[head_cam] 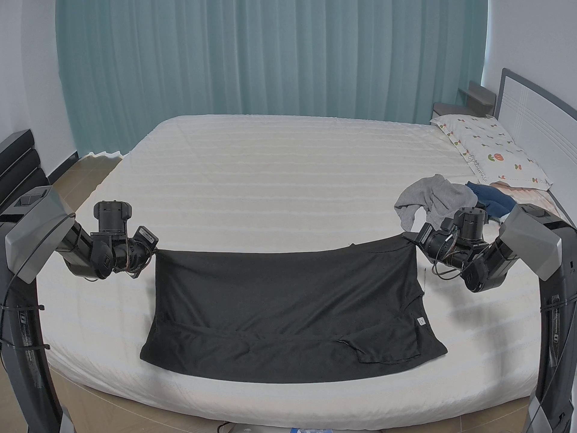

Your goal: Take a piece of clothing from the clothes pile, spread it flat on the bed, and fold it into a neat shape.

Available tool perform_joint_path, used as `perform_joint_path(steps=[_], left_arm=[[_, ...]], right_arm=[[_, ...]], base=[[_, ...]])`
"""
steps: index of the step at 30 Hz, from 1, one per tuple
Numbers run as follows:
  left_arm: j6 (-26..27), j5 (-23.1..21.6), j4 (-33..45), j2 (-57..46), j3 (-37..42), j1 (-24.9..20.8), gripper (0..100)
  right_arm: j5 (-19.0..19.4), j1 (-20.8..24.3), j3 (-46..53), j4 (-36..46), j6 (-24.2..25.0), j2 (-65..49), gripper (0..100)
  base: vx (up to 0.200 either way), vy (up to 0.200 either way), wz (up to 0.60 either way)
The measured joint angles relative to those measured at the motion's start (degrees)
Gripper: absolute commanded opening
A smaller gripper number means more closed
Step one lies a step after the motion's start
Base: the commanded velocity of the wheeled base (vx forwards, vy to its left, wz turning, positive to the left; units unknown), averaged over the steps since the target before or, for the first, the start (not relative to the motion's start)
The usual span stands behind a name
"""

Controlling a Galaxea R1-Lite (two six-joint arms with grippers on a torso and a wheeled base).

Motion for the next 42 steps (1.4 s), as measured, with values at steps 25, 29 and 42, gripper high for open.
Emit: perform_joint_path(steps=[25,29,42], left_arm=[[6.31,0.59,0.49,-1.73,6.18,0.0,0],[9.79,0.79,0.49,-2.54,9.44,-0.13,0],[19.07,1.05,0.27,-4.38,20.27,-0.72,0]], right_arm=[[4.57,-1.29,11.5,-0.63,-3.84,-4.61,0],[5.41,-1.6,15.19,-0.61,-6.57,-5.57,0],[7.68,-2.28,27.43,-0.71,-19.82,-7.17,0]], base=[[0.0,0.0,0.0],[0.0,0.0,0.0],[0.0,0.0,0.0]])
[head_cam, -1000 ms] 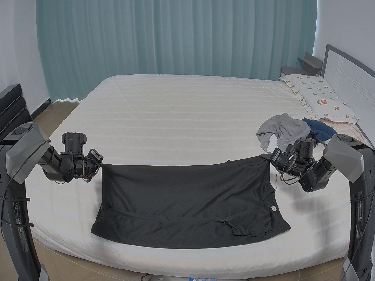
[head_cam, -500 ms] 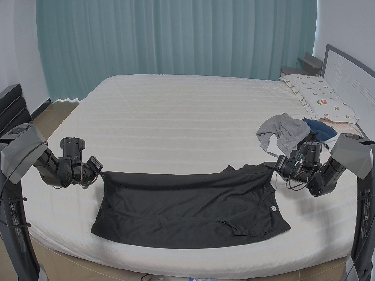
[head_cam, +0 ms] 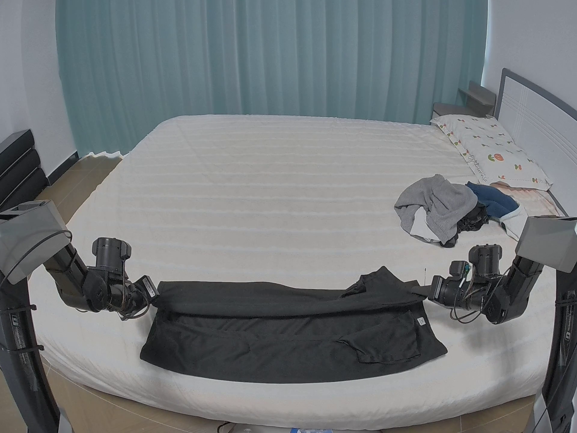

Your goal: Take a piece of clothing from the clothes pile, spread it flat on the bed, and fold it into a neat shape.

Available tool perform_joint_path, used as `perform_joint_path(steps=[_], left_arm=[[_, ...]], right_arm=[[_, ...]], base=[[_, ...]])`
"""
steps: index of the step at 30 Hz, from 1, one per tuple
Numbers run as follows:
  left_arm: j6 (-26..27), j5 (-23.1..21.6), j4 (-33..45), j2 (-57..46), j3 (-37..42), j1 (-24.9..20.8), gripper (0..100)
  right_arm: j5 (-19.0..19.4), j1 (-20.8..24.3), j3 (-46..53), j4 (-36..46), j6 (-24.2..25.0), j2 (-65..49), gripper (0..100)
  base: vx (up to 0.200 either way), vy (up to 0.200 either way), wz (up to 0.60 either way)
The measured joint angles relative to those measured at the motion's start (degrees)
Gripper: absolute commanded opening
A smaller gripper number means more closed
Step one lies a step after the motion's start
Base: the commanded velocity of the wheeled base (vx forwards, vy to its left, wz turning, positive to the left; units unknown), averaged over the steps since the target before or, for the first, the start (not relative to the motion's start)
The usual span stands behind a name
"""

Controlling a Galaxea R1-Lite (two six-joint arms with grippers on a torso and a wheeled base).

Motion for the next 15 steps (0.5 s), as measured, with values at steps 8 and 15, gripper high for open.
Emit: perform_joint_path(steps=[8,15], left_arm=[[1.97,0.44,-0.09,-0.04,3.91,-0.24,0],[1.95,0.55,-0.18,0.05,4.96,-0.38,0]], right_arm=[[-0.51,0.11,3.12,-0.11,-3.43,0.63,0],[-0.57,0.29,3.67,-0.13,-3.47,1.04,0]], base=[[0.0,0.0,0.0],[0.0,0.0,0.0]])
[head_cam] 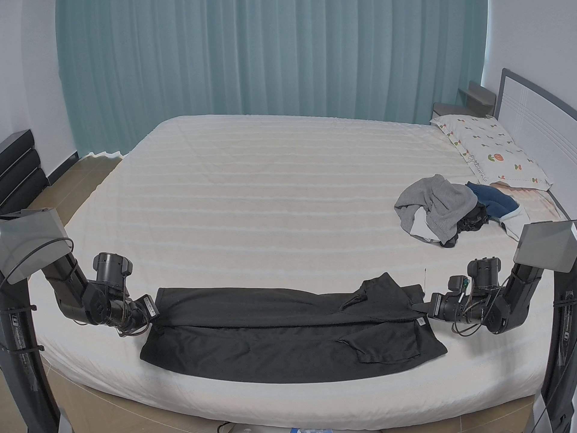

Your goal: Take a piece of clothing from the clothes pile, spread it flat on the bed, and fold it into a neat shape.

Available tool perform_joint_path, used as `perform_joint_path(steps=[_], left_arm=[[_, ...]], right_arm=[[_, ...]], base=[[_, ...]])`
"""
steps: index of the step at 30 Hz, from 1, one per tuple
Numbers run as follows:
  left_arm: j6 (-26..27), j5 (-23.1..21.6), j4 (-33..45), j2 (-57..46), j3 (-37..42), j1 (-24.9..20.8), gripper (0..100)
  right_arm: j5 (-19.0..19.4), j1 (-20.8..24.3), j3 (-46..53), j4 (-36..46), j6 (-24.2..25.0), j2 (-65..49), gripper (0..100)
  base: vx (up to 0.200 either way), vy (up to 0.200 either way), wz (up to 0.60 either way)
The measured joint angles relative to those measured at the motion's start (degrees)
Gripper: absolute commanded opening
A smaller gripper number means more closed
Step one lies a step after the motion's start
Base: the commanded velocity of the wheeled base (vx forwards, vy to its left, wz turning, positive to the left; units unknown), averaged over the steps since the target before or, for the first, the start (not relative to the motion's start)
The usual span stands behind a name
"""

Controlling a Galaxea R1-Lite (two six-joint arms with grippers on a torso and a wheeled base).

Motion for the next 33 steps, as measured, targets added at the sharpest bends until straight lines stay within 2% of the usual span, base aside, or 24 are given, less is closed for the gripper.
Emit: perform_joint_path(steps=[1,6,7,14,25,29,33], left_arm=[[0.0,0.0,0.0,0.02,0.02,0.0,0],[-0.09,0.0,-0.04,0.09,-0.01,-0.04,0],[-0.11,0.0,-0.04,0.09,-0.04,-0.04,100],[-0.22,0.0,0.02,0.02,0.05,-0.01,100],[-1.17,-0.28,0.18,-3.54,0.44,1.71,100],[-4.73,-0.63,0.13,-4.9,-1.17,2.3,100],[-9.39,-0.94,0.13,-4.99,-4.22,2.12,100]], right_arm=[[0.0,0.06,0.06,0.02,0.0,0.04,100],[0.11,0.28,0.0,0.05,0.4,0.12,100],[0.15,0.32,-0.05,0.05,0.6,0.11,100],[0.52,0.2,-0.52,-0.17,3.19,-0.43,100],[-0.51,-0.18,-1.24,-4.69,13.0,-1.95,100],[-0.79,0.15,-1.51,-4.94,16.69,-1.9,100],[-2.16,0.43,-1.93,-4.96,18.03,-1.71,100]], base=[[0.0,0.0,0.0],[0.0,0.0,0.0],[0.0,0.0,0.0],[0.0,0.0,0.0],[0.0,0.0,0.0],[0.0,0.0,0.0],[0.0,0.0,0.0]])
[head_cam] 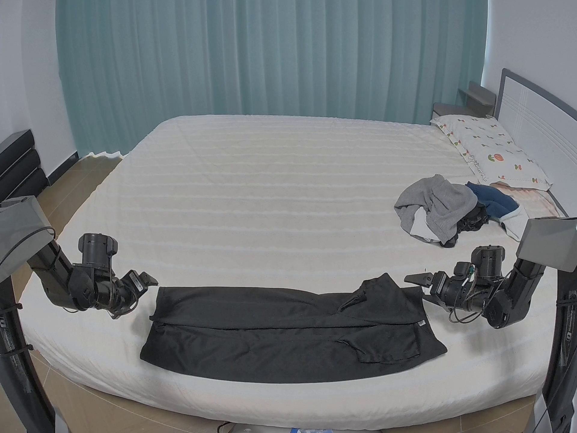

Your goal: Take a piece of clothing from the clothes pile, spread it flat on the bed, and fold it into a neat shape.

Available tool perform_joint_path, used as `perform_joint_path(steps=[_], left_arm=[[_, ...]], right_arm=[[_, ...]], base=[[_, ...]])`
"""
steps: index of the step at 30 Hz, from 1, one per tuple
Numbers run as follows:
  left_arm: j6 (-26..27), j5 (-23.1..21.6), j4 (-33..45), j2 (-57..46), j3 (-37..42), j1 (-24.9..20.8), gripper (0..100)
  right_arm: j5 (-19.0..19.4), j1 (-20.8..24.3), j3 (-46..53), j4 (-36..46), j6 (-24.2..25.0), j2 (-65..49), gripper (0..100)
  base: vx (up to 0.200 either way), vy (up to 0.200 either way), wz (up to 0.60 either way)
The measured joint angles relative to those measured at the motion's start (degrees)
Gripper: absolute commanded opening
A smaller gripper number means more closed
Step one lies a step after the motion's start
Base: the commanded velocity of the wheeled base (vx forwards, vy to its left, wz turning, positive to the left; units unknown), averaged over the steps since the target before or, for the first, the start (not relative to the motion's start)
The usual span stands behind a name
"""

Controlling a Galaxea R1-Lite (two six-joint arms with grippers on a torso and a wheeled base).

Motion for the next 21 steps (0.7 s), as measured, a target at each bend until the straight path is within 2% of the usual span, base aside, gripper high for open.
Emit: perform_joint_path(steps=[12,13,21], left_arm=[[-1.27,0.57,-2.28,7.05,-6.05,-3.43,100],[-1.26,0.61,-2.74,7.57,-6.18,-3.78,0],[-0.9,2.49,-5.53,10.25,-6.68,-4.53,0]], right_arm=[[-1.51,-0.15,0.57,0.02,0.74,0.89,100],[-1.58,-0.22,0.63,0.0,0.88,0.94,100],[-4.41,0.35,0.6,-0.02,1.73,1.46,100]], base=[[0.0,0.0,0.0],[0.0,0.0,0.0],[0.0,0.0,0.0]])
